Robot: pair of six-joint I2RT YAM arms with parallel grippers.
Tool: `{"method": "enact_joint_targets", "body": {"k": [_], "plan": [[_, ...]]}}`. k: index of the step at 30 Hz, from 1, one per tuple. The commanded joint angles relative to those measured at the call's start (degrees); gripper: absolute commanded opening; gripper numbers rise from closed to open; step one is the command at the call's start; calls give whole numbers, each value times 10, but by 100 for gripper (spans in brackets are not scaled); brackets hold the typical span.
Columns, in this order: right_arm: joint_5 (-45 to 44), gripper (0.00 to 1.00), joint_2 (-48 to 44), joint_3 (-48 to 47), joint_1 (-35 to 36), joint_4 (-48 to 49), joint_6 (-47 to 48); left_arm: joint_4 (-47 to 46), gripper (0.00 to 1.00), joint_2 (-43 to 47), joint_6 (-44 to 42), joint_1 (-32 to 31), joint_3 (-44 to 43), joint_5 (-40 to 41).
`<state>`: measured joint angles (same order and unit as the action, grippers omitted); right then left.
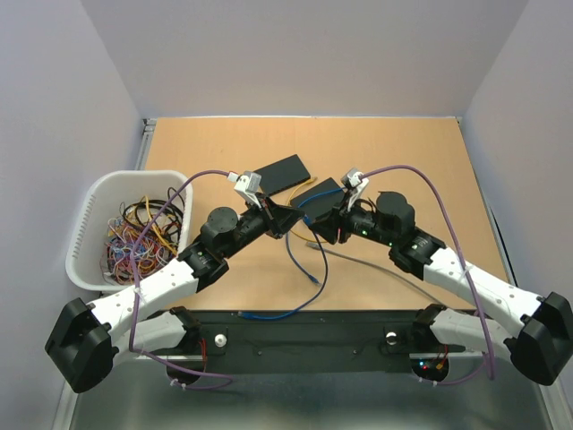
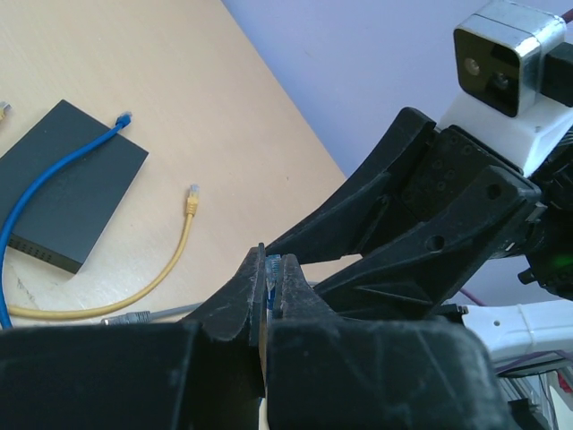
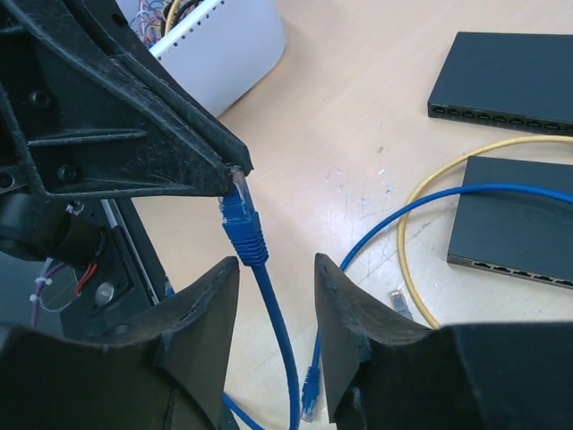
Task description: Insert the plug into the switch port
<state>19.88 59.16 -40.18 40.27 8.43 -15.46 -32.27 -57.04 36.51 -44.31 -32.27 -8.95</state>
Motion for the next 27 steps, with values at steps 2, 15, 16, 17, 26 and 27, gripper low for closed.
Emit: {"method": "enact_joint_targets", "body": {"k": [2,15,16,17,26,27], "plan": [[-3,43,9,-24,9,58,-9,-23,0,4,1,-3,-2,2],[-80,38,44,-51,56,56,4,-3,0,-7,18,-3,-13,24],[-87,38,47,-53,61,54,10,-1,0,-7,19,-3,-15,25],[-102,36,53,-55,68,49,11,4,0,-7,22,-3,-17,29],[-146,11,54,-57,87,47,20,22,0,3,22,-3,-16,44],[-145,9,53,-56,88,45,21,23,0,5,22,-3,-16,44]]}}
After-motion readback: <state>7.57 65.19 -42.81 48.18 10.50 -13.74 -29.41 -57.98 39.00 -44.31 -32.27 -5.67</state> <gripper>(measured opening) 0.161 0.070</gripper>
